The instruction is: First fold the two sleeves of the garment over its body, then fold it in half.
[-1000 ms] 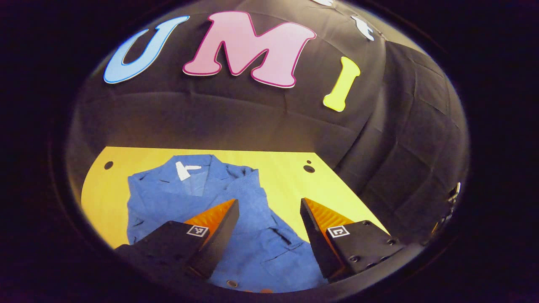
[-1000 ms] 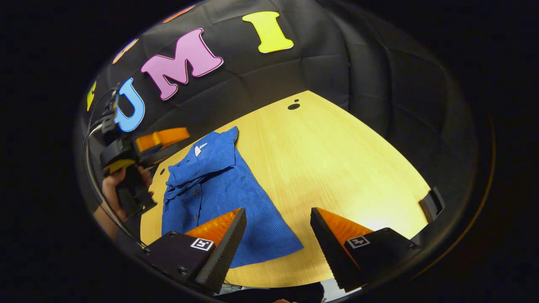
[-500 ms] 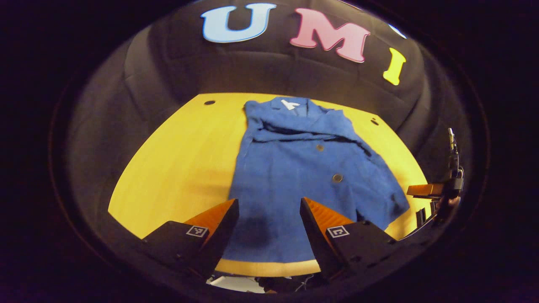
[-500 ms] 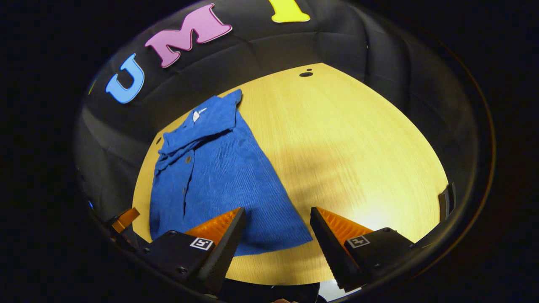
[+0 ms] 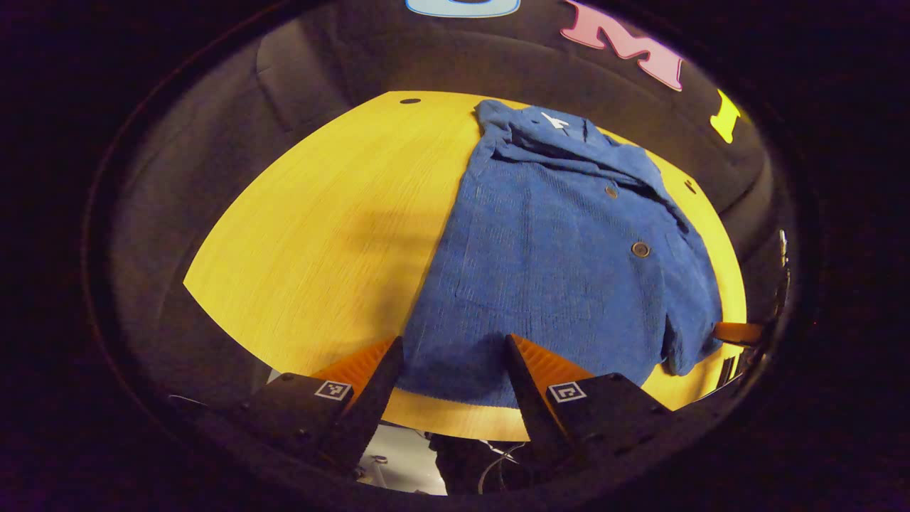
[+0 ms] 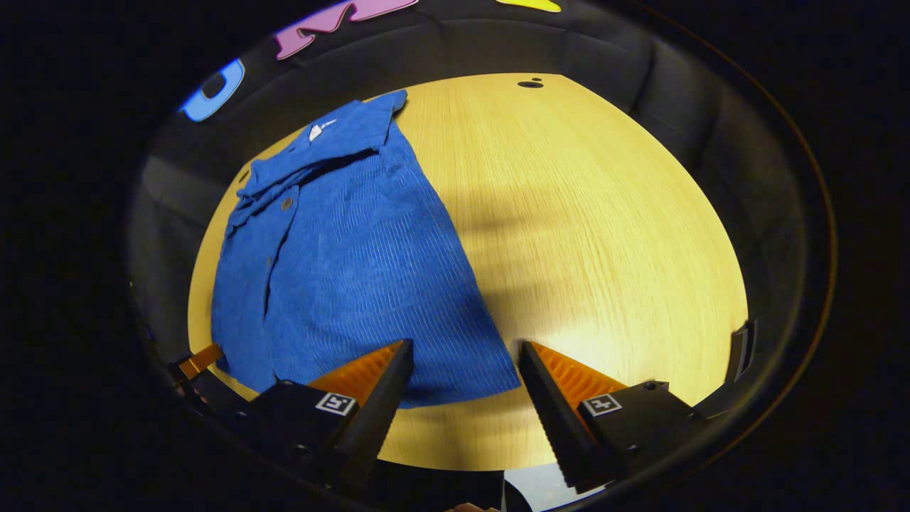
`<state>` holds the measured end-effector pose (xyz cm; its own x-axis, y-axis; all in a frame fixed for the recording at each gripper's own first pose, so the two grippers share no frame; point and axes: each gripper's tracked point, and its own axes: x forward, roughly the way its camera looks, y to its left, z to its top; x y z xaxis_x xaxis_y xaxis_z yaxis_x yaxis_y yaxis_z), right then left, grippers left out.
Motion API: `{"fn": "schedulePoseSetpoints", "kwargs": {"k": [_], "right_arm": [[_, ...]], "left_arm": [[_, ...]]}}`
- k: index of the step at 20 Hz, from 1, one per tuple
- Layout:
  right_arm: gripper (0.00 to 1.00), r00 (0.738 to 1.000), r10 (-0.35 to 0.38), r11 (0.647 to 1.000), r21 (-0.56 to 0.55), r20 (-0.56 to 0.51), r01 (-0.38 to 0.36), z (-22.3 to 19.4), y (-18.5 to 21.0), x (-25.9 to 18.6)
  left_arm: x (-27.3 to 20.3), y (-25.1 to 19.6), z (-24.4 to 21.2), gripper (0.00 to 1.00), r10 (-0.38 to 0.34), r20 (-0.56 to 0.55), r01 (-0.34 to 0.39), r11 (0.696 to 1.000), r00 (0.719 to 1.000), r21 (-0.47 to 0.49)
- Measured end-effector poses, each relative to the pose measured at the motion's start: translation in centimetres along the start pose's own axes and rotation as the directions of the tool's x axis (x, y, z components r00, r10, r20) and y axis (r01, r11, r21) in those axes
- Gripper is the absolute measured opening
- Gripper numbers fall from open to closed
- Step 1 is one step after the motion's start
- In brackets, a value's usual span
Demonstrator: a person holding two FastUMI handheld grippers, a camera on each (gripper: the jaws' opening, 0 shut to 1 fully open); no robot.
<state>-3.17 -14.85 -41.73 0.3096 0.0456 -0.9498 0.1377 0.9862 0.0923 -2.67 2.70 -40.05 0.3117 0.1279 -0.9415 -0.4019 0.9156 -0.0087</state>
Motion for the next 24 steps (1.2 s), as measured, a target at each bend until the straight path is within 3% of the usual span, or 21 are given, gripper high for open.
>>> {"fn": "schedulePoseSetpoints", "kwargs": {"k": [5, 7, 10, 12, 13, 14, 15, 17, 19, 24], "right_arm": [[0.96, 0.997, -0.08, 0.991, -0.11, -0.009, 0.078, -0.7, 0.0, 0.3], [0.95, 0.998, -0.069, 0.989, -0.133, 0.012, 0.07, -0.5, 0.3, 0.4], [0.82, 0.998, -0.052, 0.989, -0.134, 0.023, 0.055, -0.3, 0.7, 0.6], [0.49, 1.0, 0.016, 0.992, -0.124, 0.009, -0.015, -0.7, 2.3, 0.8], [0.32, 1.0, 0.027, 0.993, -0.115, 0.008, -0.026, -0.5, 2.5, 0.7], [0.15, 0.998, 0.065, 0.992, -0.11, -0.009, -0.065, -0.6, 3.1, 0.8], [0.09, 0.992, 0.124, 0.988, -0.091, -0.038, -0.127, -0.9, 4.2, 0.9], [0.0, 0.987, 0.159, 0.987, 0.002, -0.016, -0.159, -0.7, 4.3, 0.6], [0.05, 0.986, 0.167, 0.985, 0.049, -0.007, -0.166, -0.7, 4.5, 0.6], [0.05, 0.973, 0.23, 0.973, -0.028, 0.014, -0.23, 2.0, 7.4, -2.5]], "left_arm": [[-0.2, 0.3, 0.0, 0.81, 0.021, -0.015, -0.02, 0.999, 1.0, 0.026], [0.1, 0.0, 0.1, 0.64, 0.017, -0.019, -0.017, 1.0, 1.0, 0.016], [-0.1, 0.0, 0.0, 0.25, -0.002, -0.015, 0.002, 1.0, 1.0, -0.021], [-0.2, 0.1, -0.3, 0.27, -0.021, -0.022, 0.02, 1.0, 1.0, -0.02], [-0.2, -0.3, -0.7, 0.27, -0.038, -0.037, 0.036, 0.996, 0.999, -0.077], [-0.4, -0.8, -0.6, 0.05, -0.066, -0.032, 0.063, 0.994, 0.997, -0.092], [-0.6, -0.6, -0.5, 0.05, -0.078, -0.031, 0.075, 0.993, 0.997, -0.089], [-0.7, -0.7, -0.5, 0.0, -0.105, -0.017, 0.103, 0.99, 0.994, -0.094], [-0.8, -0.8, -0.7, 0.0, -0.117, -0.021, 0.114, 0.987, 0.993, -0.112], [-4.3, -2.9, 2.0, 0.0, -0.178, 0.046, 0.183, 0.97, 0.983, -0.159]]}}
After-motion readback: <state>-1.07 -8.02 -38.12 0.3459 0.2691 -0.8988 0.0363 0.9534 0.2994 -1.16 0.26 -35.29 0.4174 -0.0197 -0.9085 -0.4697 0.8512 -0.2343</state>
